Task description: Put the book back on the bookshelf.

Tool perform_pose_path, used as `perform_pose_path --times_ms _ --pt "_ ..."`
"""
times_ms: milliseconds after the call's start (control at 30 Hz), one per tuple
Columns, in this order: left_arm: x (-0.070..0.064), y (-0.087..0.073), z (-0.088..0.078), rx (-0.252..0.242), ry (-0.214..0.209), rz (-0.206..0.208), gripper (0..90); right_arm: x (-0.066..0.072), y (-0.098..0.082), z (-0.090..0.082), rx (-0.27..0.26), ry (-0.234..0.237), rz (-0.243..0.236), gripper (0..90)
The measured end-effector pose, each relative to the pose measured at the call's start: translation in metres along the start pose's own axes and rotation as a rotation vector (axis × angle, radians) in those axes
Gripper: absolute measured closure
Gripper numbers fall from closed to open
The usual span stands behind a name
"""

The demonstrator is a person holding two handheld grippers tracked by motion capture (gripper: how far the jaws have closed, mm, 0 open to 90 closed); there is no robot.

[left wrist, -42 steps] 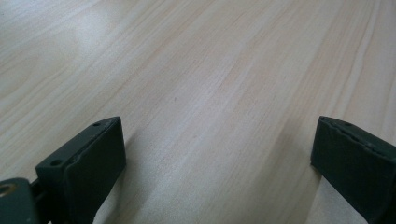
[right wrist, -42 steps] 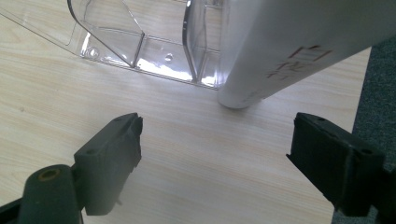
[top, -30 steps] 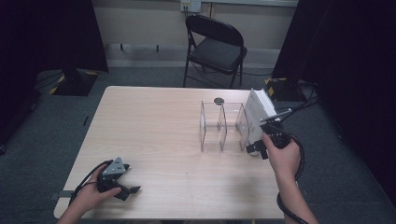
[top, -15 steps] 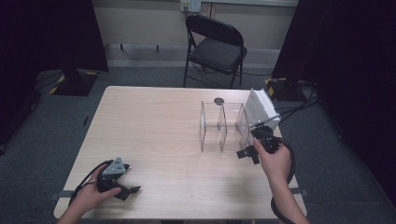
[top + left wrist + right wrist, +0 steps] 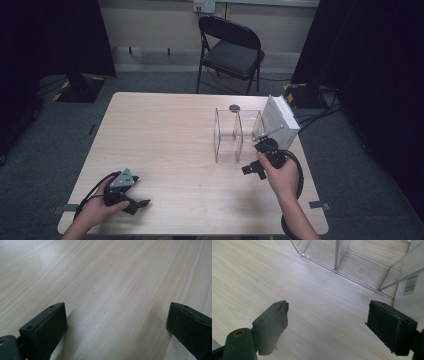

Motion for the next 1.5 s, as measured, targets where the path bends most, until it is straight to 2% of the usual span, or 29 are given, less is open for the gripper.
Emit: perform_pose_path --times_ms 367,500,567,867,933,1000,1067,1133,1367,1500 --pt "0.000 0.000 0.000 -0.001 -0.001 -0.002 2.7 0.019 0.002 0.010 -0.006 0.027 -0.060 15.7" --pt "-0.001 0.000 0.000 -0.004 -0.004 -0.006 2.7 0.025 0.001 0.014 -0.003 0.044 -0.066 15.7" --pt "-0.001 0.000 0.000 -0.003 -0.004 -0.009 2.7 0.029 0.000 0.015 0.004 0.048 -0.061 15.7" --pt "-0.001 0.000 0.000 -0.002 -0.004 -0.006 2.7 0.045 -0.002 0.027 0.020 0.057 -0.102 15.7" --pt "0.000 0.000 0.000 0.001 0.001 -0.001 2.7 0.047 -0.002 0.030 0.017 0.063 -0.124 15.7" --pt "0.000 0.000 0.000 -0.001 -0.002 -0.003 2.7 0.052 -0.003 0.032 0.028 0.068 -0.122 15.7" --pt "0.000 0.000 0.000 0.000 0.000 -0.001 2.7 0.056 -0.002 0.035 0.013 0.072 -0.141 15.7" --pt "0.000 0.000 0.000 -0.001 -0.002 -0.002 2.7 0.060 -0.003 0.035 0.025 0.082 -0.135 15.7" --pt "-0.001 0.000 0.000 -0.003 -0.004 -0.007 2.7 0.068 -0.003 0.043 -0.004 0.095 -0.167 15.7" --pt "-0.001 0.000 0.000 -0.003 -0.005 -0.007 2.7 0.074 -0.005 0.047 0.006 0.099 -0.177 15.7"
Point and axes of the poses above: each handheld gripper's, and its own axes: z roughly forward along the jaws, y roughly out of its top, x roughly to its left, the point moved 7 cm from there along z, roughly forward along the jaws, and after that the axes turned 14 degrees about -y, right-handed, at the moved point
